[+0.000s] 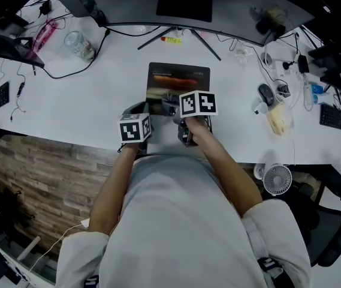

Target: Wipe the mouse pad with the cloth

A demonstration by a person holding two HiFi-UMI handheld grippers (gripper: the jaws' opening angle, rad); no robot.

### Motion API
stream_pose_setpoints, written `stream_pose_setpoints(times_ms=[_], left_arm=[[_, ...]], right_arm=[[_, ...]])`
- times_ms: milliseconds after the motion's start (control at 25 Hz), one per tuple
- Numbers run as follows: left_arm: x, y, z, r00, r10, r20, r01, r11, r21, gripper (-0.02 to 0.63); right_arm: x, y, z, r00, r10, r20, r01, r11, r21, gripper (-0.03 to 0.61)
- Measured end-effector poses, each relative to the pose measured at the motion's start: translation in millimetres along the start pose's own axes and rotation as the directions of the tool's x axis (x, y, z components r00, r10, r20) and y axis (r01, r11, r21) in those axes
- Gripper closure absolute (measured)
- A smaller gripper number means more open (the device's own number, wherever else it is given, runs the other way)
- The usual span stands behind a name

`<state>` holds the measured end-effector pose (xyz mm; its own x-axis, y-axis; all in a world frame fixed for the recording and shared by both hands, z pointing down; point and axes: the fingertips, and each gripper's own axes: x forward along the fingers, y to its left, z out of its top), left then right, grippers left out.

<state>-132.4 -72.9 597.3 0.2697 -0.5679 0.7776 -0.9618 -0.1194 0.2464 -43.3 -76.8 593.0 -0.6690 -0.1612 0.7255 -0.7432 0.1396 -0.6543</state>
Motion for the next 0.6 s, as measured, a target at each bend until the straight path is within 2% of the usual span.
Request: stream_pose_setpoints(times_ms=[600], left_arm=[[0.0, -1.0, 0.0, 1.0, 0.003, 0.004, -0.003, 1.0, 0.002, 0.614]], right_arm=[[-24.5, -28.3, -2.5, 1.0, -0.013, 0.012, 0.012, 1.0, 0.027, 0.365]])
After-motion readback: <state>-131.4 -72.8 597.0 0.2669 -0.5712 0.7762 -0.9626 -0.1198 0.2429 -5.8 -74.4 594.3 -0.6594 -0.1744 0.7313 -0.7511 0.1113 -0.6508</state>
